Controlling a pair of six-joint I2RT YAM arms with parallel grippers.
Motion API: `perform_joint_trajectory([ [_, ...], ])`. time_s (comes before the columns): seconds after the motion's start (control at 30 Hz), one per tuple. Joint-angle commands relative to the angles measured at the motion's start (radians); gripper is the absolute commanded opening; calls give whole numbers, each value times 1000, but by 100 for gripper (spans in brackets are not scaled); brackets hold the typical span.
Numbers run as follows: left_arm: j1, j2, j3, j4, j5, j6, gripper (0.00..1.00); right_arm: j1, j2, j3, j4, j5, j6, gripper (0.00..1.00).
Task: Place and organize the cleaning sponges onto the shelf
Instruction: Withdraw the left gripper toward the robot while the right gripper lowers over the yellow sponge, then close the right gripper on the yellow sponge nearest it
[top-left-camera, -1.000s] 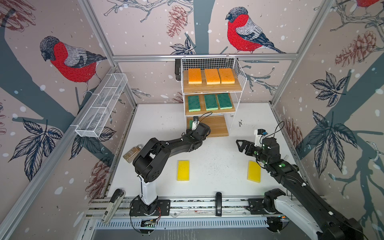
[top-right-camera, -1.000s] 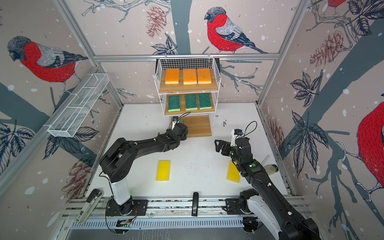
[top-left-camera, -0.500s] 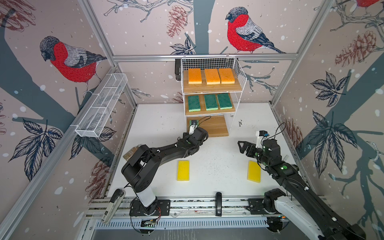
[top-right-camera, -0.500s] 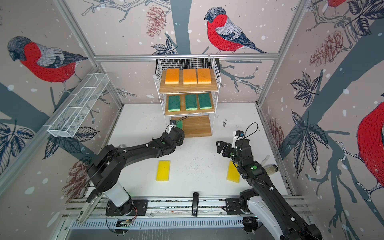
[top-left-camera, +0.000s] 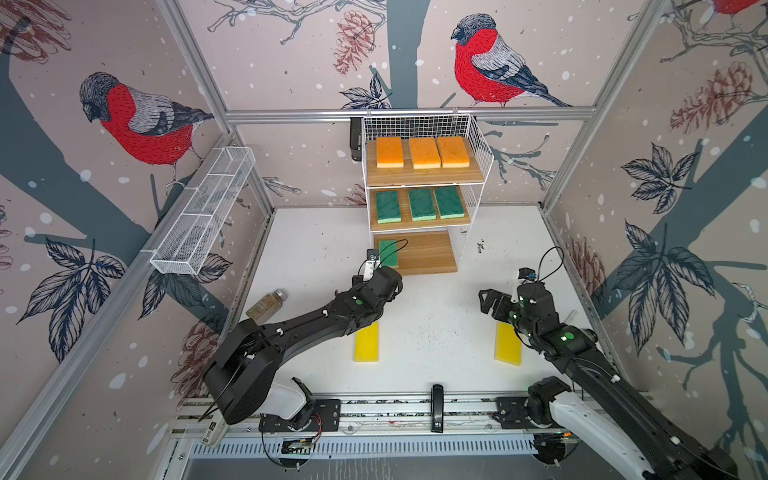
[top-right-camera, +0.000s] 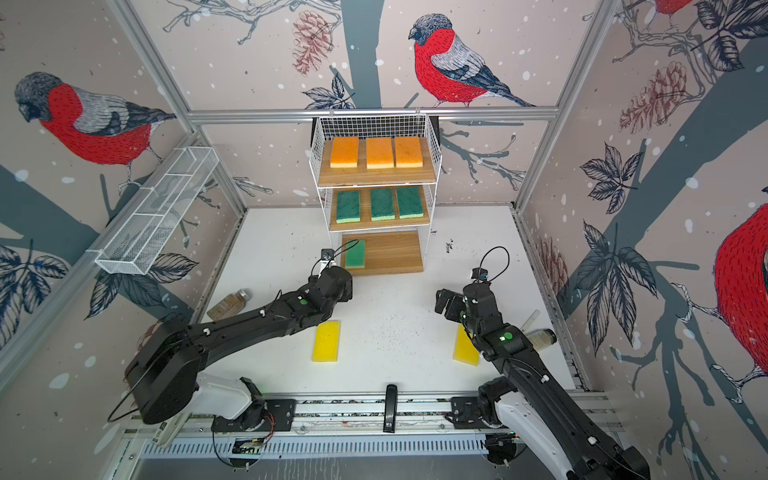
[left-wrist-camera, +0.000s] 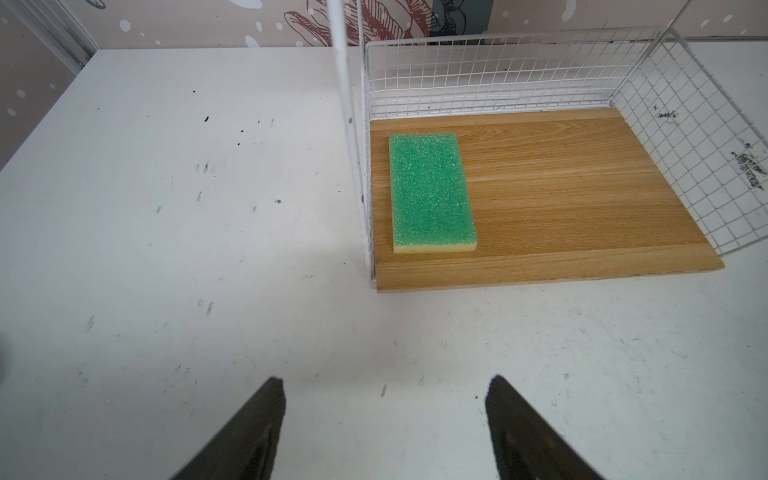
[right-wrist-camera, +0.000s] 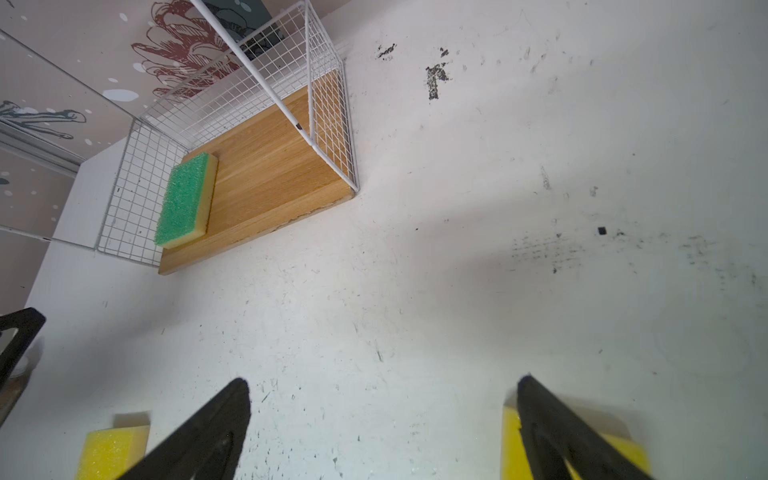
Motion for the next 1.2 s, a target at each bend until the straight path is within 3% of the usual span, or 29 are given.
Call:
perform_joint_trajectory([
  [0.0, 0, -48, -30, -24, 12, -30, 77, 19, 5, 6, -40, 56, 43, 100],
  [0.27, 0, -144, -95, -28, 17, -57, 78, 41, 35, -20, -94, 113, 194, 99],
  [0.77, 2, -263, -231, 155, 121, -38, 79, 72, 37, 8, -374, 211, 461, 98],
  [1.17, 13, -306, -284, 190, 162, -35, 79, 71, 86, -28, -367, 188, 471, 99],
])
